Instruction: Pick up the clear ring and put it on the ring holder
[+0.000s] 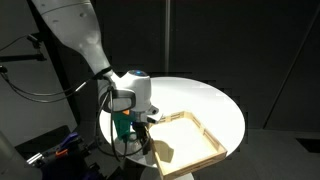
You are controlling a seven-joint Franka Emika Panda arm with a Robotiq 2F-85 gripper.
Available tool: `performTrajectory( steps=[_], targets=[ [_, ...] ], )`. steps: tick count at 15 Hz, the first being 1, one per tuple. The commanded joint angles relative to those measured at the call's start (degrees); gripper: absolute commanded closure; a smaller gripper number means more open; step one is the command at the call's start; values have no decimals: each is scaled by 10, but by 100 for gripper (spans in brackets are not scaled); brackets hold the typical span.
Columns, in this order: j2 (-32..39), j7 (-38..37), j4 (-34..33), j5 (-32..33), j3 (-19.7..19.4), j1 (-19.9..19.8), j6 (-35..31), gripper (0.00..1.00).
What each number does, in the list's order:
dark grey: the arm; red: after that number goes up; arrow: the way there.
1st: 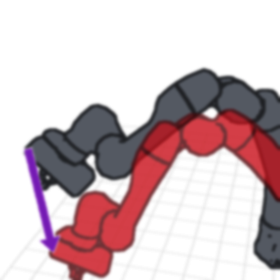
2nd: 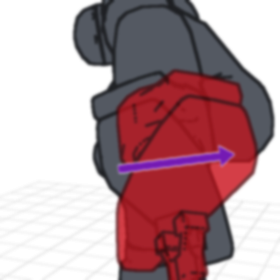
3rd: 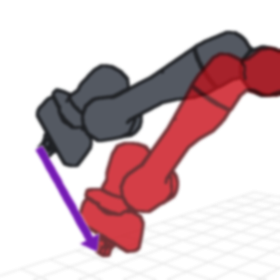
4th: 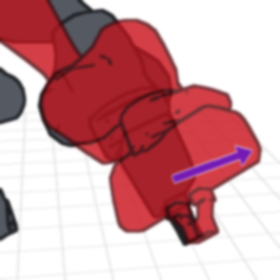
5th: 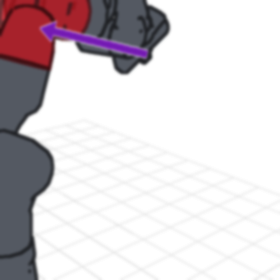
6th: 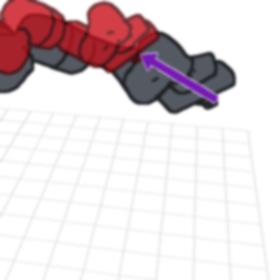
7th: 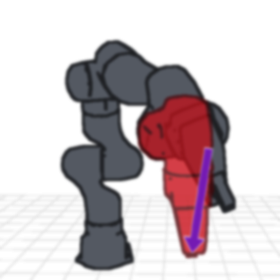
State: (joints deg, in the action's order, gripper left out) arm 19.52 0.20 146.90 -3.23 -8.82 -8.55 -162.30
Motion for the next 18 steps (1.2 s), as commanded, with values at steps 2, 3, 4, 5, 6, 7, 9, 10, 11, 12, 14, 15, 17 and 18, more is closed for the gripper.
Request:
performTrajectory(
  steps=[2, 3, 4, 5, 6, 7, 9, 10, 11, 12, 14, 15, 17, 18],
  targets=[
    [-8, 1, 8, -7, 9, -8, -3, 0],
    [-7, 2, 9, -10, 11, -9, -3, 0],
    [-5, 3, 10, -13, 13, -11, -2, 0],
    [-5, 3, 11, -14, 14, -12, -3, 0],
    [-4, 3, 12, -15, 15, -13, -3, 0],
    [-4, 3, 13, -15, 16, -14, -3, 0],
    [-5, 3, 14, -14, 16, -14, -3, 0],
    [-5, 3, 14, -14, 16, -14, -2, 15],
    [-5, 3, 14, -13, 15, -14, -2, 26],
    [-7, 2, 14, -13, 14, -15, -3, 33],
    [-8, 2, 14, -13, 14, -16, -3, 35],
    [-10, 2, 14, -14, 14, -16, -1, 35],
    [-19, 1, 16, -13, 13, -14, 5, 35],
    [-26, 0, 17, -11, 13, -13, 8, 35]
  ],
)
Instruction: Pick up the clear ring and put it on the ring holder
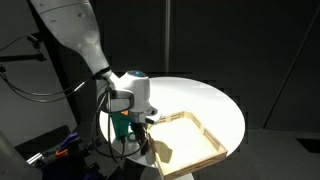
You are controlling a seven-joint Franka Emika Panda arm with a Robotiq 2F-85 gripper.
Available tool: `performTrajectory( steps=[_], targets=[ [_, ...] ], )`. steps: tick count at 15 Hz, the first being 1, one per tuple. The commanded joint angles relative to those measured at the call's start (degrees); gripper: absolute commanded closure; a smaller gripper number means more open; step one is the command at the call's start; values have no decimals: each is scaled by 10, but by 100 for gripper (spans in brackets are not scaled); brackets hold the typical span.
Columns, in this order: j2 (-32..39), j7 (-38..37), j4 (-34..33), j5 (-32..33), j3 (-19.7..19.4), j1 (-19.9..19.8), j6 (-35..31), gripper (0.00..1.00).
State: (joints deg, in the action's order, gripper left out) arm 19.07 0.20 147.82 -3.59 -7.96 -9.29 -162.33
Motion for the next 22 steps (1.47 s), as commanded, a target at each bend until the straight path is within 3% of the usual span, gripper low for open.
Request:
performTrajectory(
  steps=[1, 8, 9, 10, 22],
  targets=[
    [-25, 0, 8, -8, 4, -5, 12, 35],
    [-61, -5, 6, -3, 1, 3, 46, 35],
    [-63, -5, 7, -3, 1, 2, 49, 10],
    [-64, -3, 7, -5, 1, 1, 50, 2],
    [-23, 2, 16, -9, -6, -8, 10, 0]
  ],
)
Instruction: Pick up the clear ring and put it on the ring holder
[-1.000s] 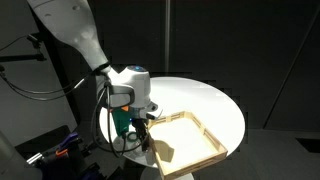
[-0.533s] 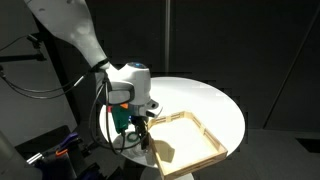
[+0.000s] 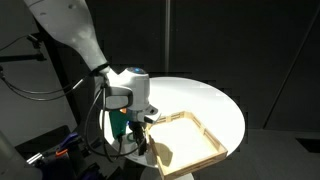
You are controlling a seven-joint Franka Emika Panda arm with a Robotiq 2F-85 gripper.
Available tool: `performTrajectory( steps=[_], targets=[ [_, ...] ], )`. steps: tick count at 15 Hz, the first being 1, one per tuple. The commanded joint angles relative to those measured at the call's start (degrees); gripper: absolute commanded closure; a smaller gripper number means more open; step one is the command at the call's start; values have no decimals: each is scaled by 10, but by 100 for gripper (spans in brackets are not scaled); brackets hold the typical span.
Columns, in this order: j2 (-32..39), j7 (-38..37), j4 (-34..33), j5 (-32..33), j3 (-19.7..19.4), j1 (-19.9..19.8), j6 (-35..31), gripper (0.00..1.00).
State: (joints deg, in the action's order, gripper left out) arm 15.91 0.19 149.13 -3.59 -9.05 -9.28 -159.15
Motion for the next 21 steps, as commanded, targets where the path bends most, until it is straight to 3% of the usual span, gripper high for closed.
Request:
performTrajectory(
  steps=[1, 15, 16, 18, 21],
  targets=[
    [13, 4, 2, -12, 7, -10, -29, 0],
    [60, 7, -5, -40, 39, -32, -87, 0],
    [60, 6, -5, -40, 39, -34, -86, 25],
    [49, 2, -5, -37, 35, -32, -76, 30],
    [24, -5, -6, -31, 28, -23, -48, 30]
  ],
)
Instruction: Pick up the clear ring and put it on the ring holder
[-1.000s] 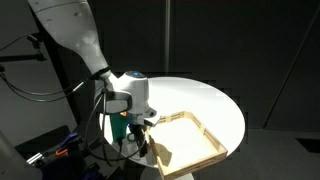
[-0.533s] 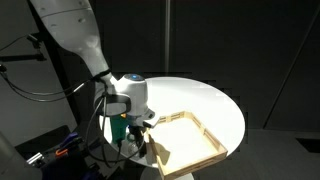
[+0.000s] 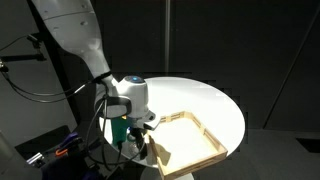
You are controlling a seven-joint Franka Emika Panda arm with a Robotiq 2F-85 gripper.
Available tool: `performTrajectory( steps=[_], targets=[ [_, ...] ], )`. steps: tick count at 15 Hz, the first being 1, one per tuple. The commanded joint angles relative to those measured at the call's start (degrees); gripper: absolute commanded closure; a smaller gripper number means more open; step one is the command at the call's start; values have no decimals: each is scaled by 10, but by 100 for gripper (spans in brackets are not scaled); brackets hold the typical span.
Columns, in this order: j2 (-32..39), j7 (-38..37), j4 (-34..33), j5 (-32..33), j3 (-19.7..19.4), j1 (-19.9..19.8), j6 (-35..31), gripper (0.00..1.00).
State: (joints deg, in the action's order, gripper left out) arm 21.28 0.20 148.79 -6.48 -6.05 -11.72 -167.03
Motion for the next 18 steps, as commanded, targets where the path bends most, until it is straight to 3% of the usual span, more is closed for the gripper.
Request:
performTrajectory(
  steps=[1, 9, 18],
  targets=[
    [-40, -7, -4, -1, -3, 4, 44, 30],
    [-132, -2, -26, -21, 15, 25, 177, 30],
    [-208, -6, -43, -75, 44, 79, 230, 30]
  ],
)
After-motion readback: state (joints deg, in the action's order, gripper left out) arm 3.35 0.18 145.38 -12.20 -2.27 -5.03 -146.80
